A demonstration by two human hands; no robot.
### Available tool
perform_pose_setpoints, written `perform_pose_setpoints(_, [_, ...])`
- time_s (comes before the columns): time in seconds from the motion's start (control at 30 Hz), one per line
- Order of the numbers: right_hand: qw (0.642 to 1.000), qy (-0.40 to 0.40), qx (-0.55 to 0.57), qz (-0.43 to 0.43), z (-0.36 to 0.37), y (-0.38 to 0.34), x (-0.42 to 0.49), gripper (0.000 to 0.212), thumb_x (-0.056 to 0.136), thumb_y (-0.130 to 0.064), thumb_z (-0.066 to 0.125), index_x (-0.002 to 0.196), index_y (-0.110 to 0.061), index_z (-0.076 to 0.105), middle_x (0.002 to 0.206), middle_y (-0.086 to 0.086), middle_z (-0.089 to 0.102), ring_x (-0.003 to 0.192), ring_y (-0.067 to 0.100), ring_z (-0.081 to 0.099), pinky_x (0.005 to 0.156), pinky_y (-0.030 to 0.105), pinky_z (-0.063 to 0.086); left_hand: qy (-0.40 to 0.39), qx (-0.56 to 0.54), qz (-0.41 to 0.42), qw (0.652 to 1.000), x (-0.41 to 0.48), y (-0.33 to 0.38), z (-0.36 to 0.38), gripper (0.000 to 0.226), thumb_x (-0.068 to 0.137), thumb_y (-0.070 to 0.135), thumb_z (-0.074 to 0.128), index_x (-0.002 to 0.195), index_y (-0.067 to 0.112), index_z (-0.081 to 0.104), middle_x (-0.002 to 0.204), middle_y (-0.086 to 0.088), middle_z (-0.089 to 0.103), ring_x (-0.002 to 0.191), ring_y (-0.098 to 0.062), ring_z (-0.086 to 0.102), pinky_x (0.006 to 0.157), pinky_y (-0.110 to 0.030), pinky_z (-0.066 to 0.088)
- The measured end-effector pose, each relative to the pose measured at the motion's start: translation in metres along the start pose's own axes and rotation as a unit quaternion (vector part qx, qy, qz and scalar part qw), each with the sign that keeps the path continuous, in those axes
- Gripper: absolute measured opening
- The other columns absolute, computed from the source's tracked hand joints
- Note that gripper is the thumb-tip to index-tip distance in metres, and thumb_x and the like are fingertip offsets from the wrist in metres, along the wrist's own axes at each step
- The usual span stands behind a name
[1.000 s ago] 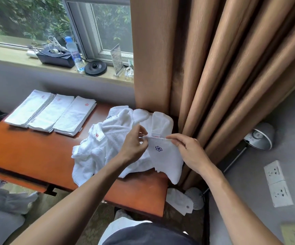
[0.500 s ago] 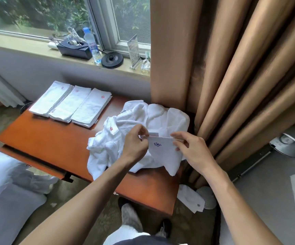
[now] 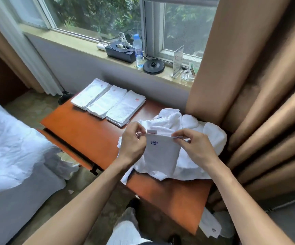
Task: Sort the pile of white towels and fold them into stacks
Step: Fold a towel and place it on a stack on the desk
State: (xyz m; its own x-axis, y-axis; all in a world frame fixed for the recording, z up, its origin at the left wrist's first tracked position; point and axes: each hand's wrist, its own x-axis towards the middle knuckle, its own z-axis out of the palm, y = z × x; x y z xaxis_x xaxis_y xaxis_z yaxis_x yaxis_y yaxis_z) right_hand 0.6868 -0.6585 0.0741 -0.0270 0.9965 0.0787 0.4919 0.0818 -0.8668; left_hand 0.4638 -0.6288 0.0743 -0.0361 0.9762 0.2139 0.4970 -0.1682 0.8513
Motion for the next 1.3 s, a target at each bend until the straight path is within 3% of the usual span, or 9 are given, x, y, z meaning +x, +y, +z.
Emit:
perform_pose_setpoints(0.13, [1.0, -0.011, 0.026, -0.006, 0.039, -0.019, 0.017, 0.021, 0.096, -0.02, 0.072, 0.097, -0.041, 0.075, 0.096, -0.026, 0.073, 0.095, 0.003, 0.07, 0.078, 0.025, 0.058, 0.017, 0.025, 0.029, 0.999, 0.014, -0.02, -0.038, 0.022, 0.084, -0.012, 0.052, 0.095, 0.004, 0.059, 0.096, -0.005, 0.058, 0.09, -0.006, 0.057, 0.075, -0.01, 0.042])
perform_pose_setpoints(0.3, [0.999, -0.025, 0.046, -0.013, 0.089, -0.043, 0.054, 0.018, 0.105, -0.029, 0.06, 0.097, -0.043, 0.069, 0.095, -0.013, 0.071, 0.084, 0.014, 0.071, 0.067, 0.036, 0.064, 0.013, 0.046, 0.059, 0.997, 0.046, -0.058, -0.082, 0.027, 0.082, -0.015, 0.049, 0.098, 0.002, 0.06, 0.1, -0.008, 0.057, 0.095, 0.011, 0.05, 0.077, -0.005, 0.041])
perform_pose_setpoints(0.53, [0.999, -0.028, 0.031, 0.008, 0.186, -0.088, 0.121, 0.016, 0.107, -0.031, 0.053, 0.099, -0.043, 0.058, 0.086, -0.006, 0.065, 0.068, 0.018, 0.073, 0.07, 0.043, 0.062, -0.03, 0.009, -0.021, 0.999, 0.11, -0.131, -0.161, 0.023, 0.09, -0.005, 0.052, 0.106, 0.006, 0.064, 0.11, -0.005, 0.061, 0.097, -0.011, 0.058, 0.084, -0.017, 0.05])
perform_pose_setpoints(0.63, [0.999, -0.004, 0.045, 0.012, 0.228, -0.106, 0.145, 0.017, 0.107, -0.029, 0.054, 0.099, -0.043, 0.059, 0.091, -0.015, 0.065, 0.07, 0.014, 0.072, 0.068, 0.034, 0.061, -0.096, -0.008, -0.05, 0.994, 0.135, -0.165, -0.193, 0.024, 0.092, 0.001, 0.054, 0.113, 0.009, 0.063, 0.114, -0.003, 0.058, 0.092, -0.011, 0.059, 0.076, -0.012, 0.047])
perform_pose_setpoints(0.8, [0.997, -0.001, 0.079, 0.024, 0.275, -0.131, 0.168, 0.016, 0.106, -0.02, 0.057, 0.102, -0.033, 0.065, 0.098, -0.005, 0.066, 0.09, 0.021, 0.065, 0.069, 0.031, 0.062, -0.195, 0.01, -0.061, 0.979, 0.16, -0.206, -0.232, 0.011, 0.094, 0.01, 0.055, 0.102, 0.017, 0.056, 0.109, 0.006, 0.067, 0.071, -0.009, 0.051, 0.066, -0.026, 0.043])
perform_pose_setpoints(0.87, [0.995, -0.004, 0.087, 0.037, 0.285, -0.141, 0.177, 0.012, 0.105, -0.018, 0.059, 0.105, -0.028, 0.066, 0.104, 0.001, 0.068, 0.094, 0.022, 0.065, 0.072, 0.034, 0.063, -0.176, -0.001, -0.058, 0.983, 0.17, -0.213, -0.245, 0.009, 0.093, 0.008, 0.054, 0.094, 0.016, 0.054, 0.116, 0.005, 0.071, 0.07, -0.003, 0.05, 0.068, -0.027, 0.043])
perform_pose_setpoints(0.97, [0.994, -0.001, 0.094, 0.053, 0.292, -0.149, 0.193, 0.009, 0.103, -0.019, 0.063, 0.107, -0.025, 0.066, 0.101, 0.001, 0.07, 0.092, 0.022, 0.07, 0.069, 0.026, 0.06, -0.109, 0.009, -0.033, 0.993, 0.189, -0.217, -0.259, 0.012, 0.091, 0.006, 0.057, 0.095, 0.016, 0.063, 0.097, 0.009, 0.069, 0.085, 0.0, 0.053, 0.069, -0.01, 0.037])
perform_pose_setpoints(1.13, [0.994, -0.02, 0.09, 0.057, 0.306, -0.148, 0.222, 0.011, 0.099, -0.013, 0.064, 0.102, -0.023, 0.068, 0.096, -0.006, 0.073, 0.088, 0.018, 0.074, 0.076, 0.026, 0.056, -0.058, -0.003, -0.061, 0.996, 0.214, -0.222, -0.273, 0.016, 0.093, 0.013, 0.062, 0.098, 0.028, 0.068, 0.065, 0.018, 0.056, 0.058, -0.001, 0.051, 0.053, -0.012, 0.036])
perform_pose_setpoints(1.3, [0.991, -0.033, 0.122, 0.046, 0.341, -0.139, 0.257, 0.012, 0.104, -0.02, 0.06, 0.095, -0.026, 0.065, 0.095, -0.003, 0.073, 0.087, 0.02, 0.074, 0.065, 0.02, 0.054, -0.058, -0.067, -0.144, 0.986, 0.233, -0.24, -0.29, 0.025, 0.099, 0.005, 0.053, 0.1, 0.027, 0.064, 0.102, -0.008, 0.073, 0.077, -0.012, 0.074, 0.068, -0.035, 0.062])
